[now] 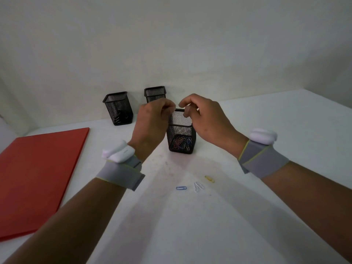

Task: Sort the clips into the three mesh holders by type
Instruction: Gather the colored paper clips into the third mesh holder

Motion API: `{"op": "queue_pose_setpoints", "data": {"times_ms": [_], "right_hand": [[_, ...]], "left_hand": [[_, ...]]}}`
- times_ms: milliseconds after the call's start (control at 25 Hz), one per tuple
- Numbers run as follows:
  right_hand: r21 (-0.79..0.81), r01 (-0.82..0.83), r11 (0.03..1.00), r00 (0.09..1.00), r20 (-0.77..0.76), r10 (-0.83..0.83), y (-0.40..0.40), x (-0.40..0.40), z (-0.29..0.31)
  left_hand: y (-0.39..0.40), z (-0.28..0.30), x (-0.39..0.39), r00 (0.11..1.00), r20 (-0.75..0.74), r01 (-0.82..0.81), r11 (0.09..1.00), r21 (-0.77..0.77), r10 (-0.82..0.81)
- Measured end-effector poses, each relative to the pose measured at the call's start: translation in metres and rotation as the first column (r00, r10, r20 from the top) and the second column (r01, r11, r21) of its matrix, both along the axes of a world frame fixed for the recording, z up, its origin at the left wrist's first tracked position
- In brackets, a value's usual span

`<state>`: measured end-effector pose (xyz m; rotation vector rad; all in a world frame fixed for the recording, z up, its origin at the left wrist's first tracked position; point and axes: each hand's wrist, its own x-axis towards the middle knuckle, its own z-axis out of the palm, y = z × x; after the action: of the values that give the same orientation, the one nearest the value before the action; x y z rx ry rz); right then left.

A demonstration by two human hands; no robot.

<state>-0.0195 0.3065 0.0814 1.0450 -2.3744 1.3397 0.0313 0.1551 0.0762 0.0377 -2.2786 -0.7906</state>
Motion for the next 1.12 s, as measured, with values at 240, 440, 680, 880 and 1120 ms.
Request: {"op": "queue_pose_setpoints", "data": {"times_ms": [240, 440, 680, 880, 1120], "right_hand": [[0.203, -0.122, 0.972, 0.992, 0.052, 0.113, 0.049, 0.018, -0.033], [0.471, -0.243, 0.848, 0.967, 0.182, 0.176, 0.087, 0.032, -0.064], [0.411, -0.177, 0.894, 0.974, 0.206, 0.098, 0.093, 0.041, -0.08], [0.436, -0.104, 0.894, 0.992, 0.111, 0.06, 0.082, 0.045, -0.084], [0.246, -0.103, 0.964, 0.994, 0.05, 0.094, 0.057, 0.033, -0.053]], "left_hand": [[0.017, -0.034, 0.043, 0.989, 0.012, 0.15, 0.983, -0.107, -0.15], [0.019, -0.072, 0.075, 0.921, 0.257, 0.33, 0.937, -0.116, -0.293], [0.024, -0.088, 0.08, 0.849, 0.478, 0.354, 0.913, -0.201, -0.224], [0.03, -0.087, 0.077, 0.863, 0.439, 0.345, 0.926, -0.151, -0.25], [0.035, -0.084, 0.075, 0.896, 0.368, 0.312, 0.941, -0.13, -0.247]]}}
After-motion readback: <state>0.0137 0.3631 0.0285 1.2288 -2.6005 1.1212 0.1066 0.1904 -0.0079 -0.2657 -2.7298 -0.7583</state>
